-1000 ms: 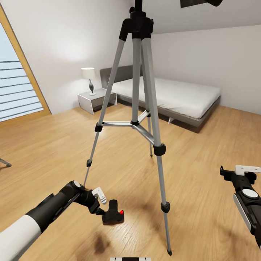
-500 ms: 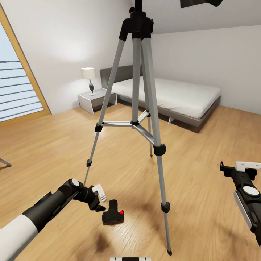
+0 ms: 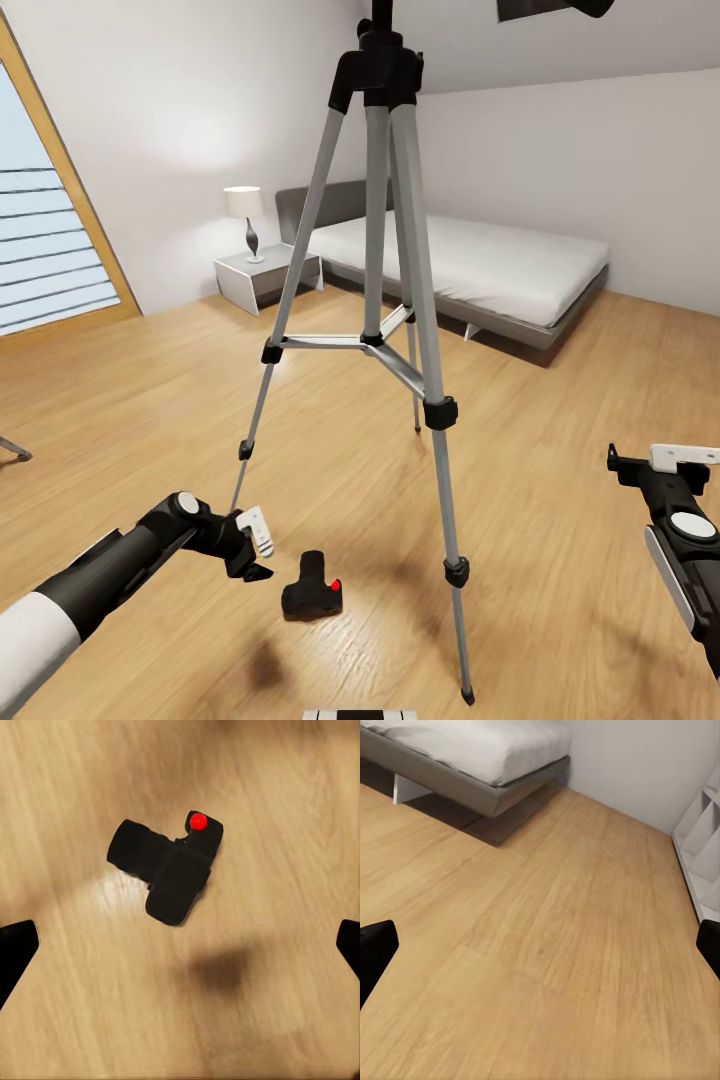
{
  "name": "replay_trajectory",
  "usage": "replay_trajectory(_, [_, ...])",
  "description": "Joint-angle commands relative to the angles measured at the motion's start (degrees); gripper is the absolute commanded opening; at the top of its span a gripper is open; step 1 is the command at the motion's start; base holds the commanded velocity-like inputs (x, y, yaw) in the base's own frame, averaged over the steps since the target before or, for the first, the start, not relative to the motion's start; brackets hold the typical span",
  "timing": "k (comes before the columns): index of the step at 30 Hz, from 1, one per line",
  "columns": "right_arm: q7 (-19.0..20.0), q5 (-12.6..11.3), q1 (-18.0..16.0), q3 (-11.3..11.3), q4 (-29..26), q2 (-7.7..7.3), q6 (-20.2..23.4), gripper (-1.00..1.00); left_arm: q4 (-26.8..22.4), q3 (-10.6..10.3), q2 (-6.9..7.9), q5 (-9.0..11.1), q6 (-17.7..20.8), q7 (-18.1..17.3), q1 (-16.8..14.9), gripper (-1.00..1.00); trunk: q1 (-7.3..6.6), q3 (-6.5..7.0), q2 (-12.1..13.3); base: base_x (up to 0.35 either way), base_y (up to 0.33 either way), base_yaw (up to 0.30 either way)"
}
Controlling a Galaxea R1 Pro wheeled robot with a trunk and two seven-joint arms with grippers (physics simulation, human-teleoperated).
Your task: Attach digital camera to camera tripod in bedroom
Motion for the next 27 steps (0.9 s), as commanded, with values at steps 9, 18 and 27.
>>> replay_trajectory(9, [-0.23, -0.09, -0.02, 0.07, -0.12, -0.03, 0.35, 1.00, -0.08, -0.25, 0.93, -0.37, -0.44, -0.47, -0.05, 1.00, 0.17, -1.60, -0.12, 0.000, 0.000, 0.000])
replay_trajectory(18, [-0.24, -0.09, -0.02, 0.07, -0.13, -0.03, 0.35, 1.00, 0.79, -3.12, 1.23, -0.39, -4.68, -0.94, -0.05, 1.00, 0.40, -3.60, -0.24, 0.000, 0.000, 0.000])
replay_trajectory(27, [-0.23, -0.07, -0.02, 0.07, -0.13, -0.03, 0.35, 1.00, 2.70, -4.59, 1.31, -0.39, -8.07, -1.53, -0.05, 1.00, 0.63, -5.59, -0.36, 0.000, 0.000, 0.000])
